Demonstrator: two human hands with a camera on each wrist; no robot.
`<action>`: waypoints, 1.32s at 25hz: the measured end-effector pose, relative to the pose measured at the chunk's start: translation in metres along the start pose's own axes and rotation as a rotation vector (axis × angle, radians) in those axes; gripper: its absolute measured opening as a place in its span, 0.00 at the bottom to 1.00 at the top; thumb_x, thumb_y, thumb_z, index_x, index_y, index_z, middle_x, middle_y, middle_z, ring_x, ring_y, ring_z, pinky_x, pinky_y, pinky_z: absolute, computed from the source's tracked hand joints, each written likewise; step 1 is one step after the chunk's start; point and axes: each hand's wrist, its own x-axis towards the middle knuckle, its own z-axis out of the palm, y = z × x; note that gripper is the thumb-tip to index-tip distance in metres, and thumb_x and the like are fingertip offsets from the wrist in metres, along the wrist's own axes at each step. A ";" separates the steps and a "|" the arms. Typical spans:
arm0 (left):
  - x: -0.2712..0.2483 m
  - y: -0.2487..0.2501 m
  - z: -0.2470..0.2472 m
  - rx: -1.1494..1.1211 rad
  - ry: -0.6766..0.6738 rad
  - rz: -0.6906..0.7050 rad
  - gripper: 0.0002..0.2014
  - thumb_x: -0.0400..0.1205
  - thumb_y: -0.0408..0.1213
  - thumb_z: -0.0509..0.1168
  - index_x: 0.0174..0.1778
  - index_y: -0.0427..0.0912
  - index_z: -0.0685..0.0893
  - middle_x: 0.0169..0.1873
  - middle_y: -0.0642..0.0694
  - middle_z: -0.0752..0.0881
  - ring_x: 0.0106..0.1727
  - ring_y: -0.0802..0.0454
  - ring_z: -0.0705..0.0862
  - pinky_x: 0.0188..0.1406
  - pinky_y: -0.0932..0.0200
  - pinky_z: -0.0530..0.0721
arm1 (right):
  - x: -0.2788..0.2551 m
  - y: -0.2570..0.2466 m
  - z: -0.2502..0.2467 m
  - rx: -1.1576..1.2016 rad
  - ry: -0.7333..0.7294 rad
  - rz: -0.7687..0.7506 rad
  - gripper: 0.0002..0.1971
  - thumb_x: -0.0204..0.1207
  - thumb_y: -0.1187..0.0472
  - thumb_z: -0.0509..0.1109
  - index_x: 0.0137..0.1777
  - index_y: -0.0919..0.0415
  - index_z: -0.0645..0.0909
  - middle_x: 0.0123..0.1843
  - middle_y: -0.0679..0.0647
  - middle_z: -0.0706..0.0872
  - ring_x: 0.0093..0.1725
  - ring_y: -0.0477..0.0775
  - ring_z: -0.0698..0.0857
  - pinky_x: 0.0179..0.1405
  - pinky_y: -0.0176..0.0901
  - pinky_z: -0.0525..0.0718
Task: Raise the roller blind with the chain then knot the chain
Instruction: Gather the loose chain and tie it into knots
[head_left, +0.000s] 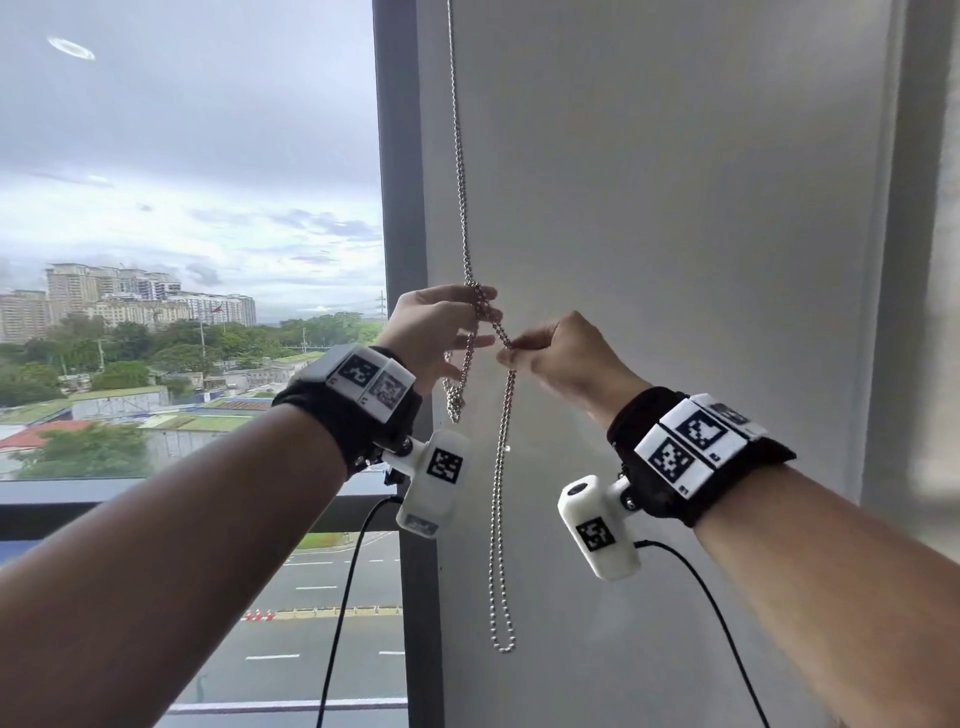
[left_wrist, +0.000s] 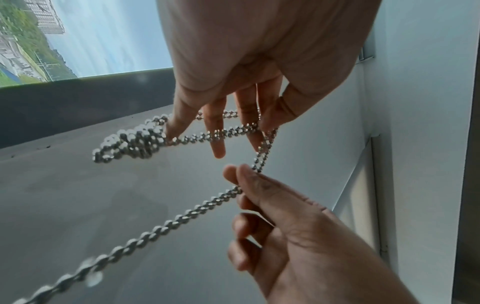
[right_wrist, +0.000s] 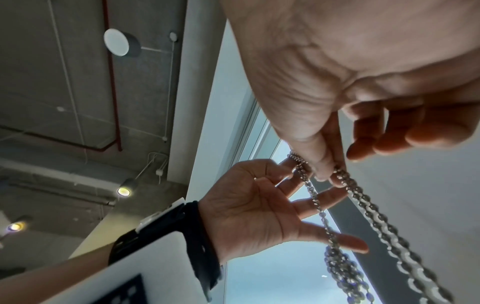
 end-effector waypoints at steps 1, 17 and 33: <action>0.000 -0.001 -0.001 0.010 -0.006 0.001 0.21 0.71 0.19 0.58 0.53 0.41 0.87 0.45 0.41 0.90 0.49 0.36 0.89 0.35 0.53 0.73 | 0.003 -0.002 -0.001 -0.017 0.033 -0.007 0.06 0.72 0.57 0.78 0.43 0.61 0.90 0.26 0.45 0.84 0.23 0.42 0.78 0.20 0.28 0.74; 0.000 -0.006 0.008 0.054 0.162 0.076 0.21 0.73 0.19 0.67 0.56 0.40 0.69 0.44 0.43 0.90 0.29 0.43 0.89 0.39 0.39 0.82 | 0.017 -0.044 -0.008 0.447 0.052 0.133 0.06 0.79 0.62 0.72 0.52 0.62 0.85 0.32 0.62 0.89 0.27 0.59 0.89 0.33 0.54 0.92; -0.003 -0.005 0.004 -0.102 -0.010 -0.091 0.22 0.75 0.23 0.68 0.64 0.34 0.72 0.35 0.40 0.83 0.30 0.45 0.84 0.38 0.49 0.88 | 0.021 -0.029 -0.006 0.305 0.039 0.173 0.08 0.80 0.58 0.69 0.54 0.61 0.86 0.30 0.50 0.83 0.28 0.47 0.75 0.31 0.41 0.72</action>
